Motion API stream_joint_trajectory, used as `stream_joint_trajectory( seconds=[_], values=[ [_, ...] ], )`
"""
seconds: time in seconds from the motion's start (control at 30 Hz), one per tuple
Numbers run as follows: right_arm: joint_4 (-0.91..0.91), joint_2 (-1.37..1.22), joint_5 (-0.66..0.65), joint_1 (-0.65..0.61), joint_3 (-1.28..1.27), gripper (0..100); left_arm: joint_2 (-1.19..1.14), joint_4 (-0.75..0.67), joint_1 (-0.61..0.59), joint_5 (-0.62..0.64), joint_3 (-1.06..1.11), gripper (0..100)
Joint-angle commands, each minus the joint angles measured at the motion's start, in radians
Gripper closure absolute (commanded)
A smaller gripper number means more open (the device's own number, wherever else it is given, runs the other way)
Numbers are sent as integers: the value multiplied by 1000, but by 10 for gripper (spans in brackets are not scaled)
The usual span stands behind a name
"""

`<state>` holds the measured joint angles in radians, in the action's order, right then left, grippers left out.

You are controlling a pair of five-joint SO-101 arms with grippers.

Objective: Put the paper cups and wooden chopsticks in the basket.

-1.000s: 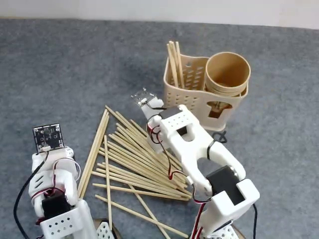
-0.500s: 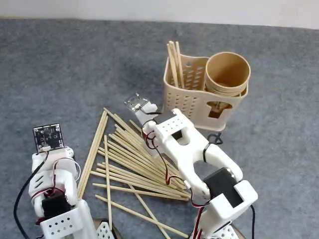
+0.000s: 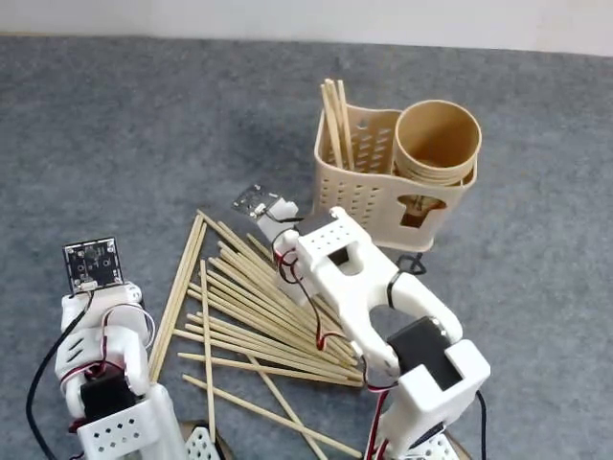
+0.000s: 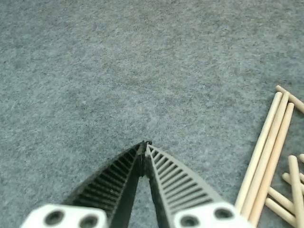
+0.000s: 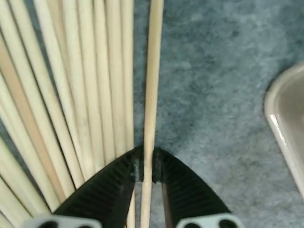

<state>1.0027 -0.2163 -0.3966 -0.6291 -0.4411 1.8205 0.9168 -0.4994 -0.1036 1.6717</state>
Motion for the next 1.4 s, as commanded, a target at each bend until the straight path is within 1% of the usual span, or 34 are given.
stream_joint_trajectory(
  seconds=[0.0, 0.23, 0.37, 0.67, 0.8, 1.0, 1.07, 1.17, 1.3, 1.37],
  values=[
    [35, -38, -11, 5, 44, 996, 8, -18, 16, -11, 13, 995],
    [120, -8, -6, 12, 65, 994, 8, -18, 16, -11, 13, 995],
    [124, 114, -5, 10, 53, 994, 8, -18, 16, -11, 13, 995],
    [117, 381, 2, 10, -94, 994, 8, -20, 16, -11, 10, 995],
    [119, 499, 74, 10, -130, 994, 8, -20, 15, -11, 2, 995],
    [119, 723, 80, 10, -222, 994, 7, -11, 8, -8, -97, 995],
    [117, 800, 81, 10, -249, 994, 5, 14, 12, -8, -140, 995],
    [116, 911, 126, 8, -280, 994, 4, 75, 15, -8, -225, 995],
    [68, 1044, 166, 12, -340, 994, 1, 106, 16, -8, -332, 995],
    [39, 1101, 181, 12, -381, 994, -1, 123, 39, -9, -367, 995]
  ],
)
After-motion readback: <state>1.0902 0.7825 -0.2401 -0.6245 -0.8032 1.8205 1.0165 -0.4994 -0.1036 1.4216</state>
